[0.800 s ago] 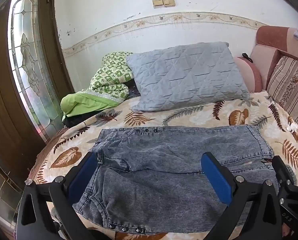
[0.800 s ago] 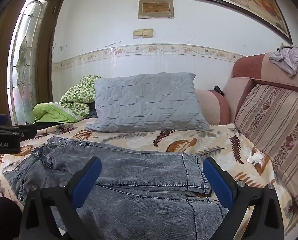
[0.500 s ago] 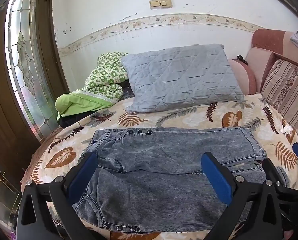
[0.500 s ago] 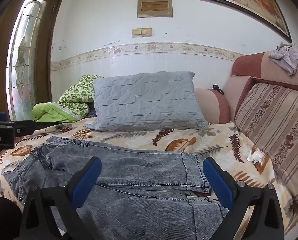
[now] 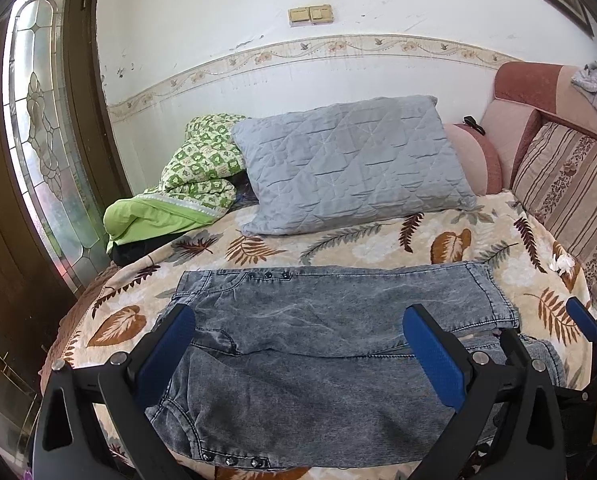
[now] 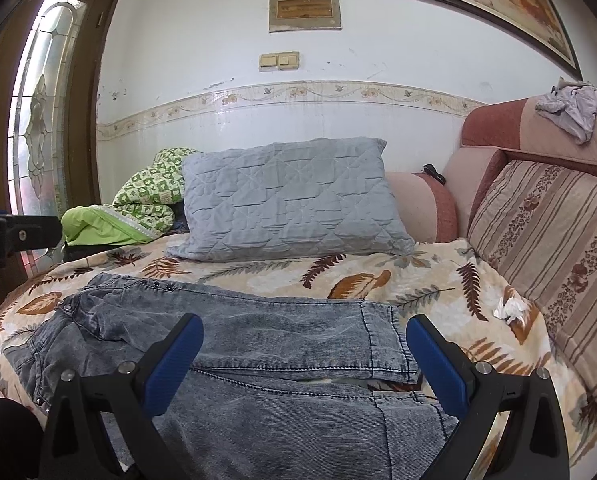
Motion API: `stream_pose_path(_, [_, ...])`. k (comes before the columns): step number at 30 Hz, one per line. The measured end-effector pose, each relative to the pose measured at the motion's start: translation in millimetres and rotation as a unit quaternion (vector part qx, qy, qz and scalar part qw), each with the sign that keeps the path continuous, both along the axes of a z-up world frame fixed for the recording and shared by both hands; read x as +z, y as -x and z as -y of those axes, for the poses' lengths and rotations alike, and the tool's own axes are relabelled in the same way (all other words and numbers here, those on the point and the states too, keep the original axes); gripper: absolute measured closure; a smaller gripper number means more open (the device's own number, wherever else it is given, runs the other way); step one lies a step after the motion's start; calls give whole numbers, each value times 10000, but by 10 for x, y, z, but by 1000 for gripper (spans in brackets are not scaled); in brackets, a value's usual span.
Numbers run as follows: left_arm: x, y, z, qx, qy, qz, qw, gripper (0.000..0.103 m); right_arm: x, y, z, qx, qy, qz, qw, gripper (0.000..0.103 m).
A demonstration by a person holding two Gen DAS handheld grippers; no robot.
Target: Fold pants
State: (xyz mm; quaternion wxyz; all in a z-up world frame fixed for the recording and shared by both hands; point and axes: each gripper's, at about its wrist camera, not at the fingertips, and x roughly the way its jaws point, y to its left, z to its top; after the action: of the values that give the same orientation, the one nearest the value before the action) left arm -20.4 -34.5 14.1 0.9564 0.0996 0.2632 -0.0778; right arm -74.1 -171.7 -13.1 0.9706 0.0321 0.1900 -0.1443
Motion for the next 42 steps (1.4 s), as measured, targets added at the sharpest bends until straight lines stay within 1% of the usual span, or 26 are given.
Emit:
stream_pose_path(6, [25, 21, 85, -75, -20, -9, 10000, 0, 26, 36, 62, -70, -124, 46, 9999, 1])
stream_pose_path(13, [81, -7, 238, -188, -105, -36, 9998, 0, 46, 74, 146, -171, -136, 175, 9996, 1])
stream_pose_path(18, [166, -42, 385, -249, -245, 49, 9994, 0, 61, 110, 210, -267, -105, 218, 9993, 1])
stream_pose_path(26, [379, -57, 592, -349, -340, 291, 9984, 0, 97, 189, 365, -433, -294, 207, 9984, 1])
stream_pose_path(31, [418, -61, 636, -366, -363, 346, 9981, 0, 102, 207, 447, -522, -411, 186, 9976, 1])
stream_pose_path(36, [370, -102, 596, -357, -361, 295, 9983, 0, 77, 195, 489, -580, -455, 116, 9972, 1])
stream_pose_path(39, [262, -163, 523, -332, -459, 235, 9981, 0, 52, 162, 488, -618, -361, 6, 9974, 1])
stream_pose_path(40, [200, -210, 479, -312, -511, 162, 9981, 0, 43, 151, 487, -658, -308, -38, 9974, 1])
stream_pose_path(42, [31, -381, 328, -207, -573, -193, 9980, 0, 12, 120, 520, -762, -246, -159, 9967, 1])
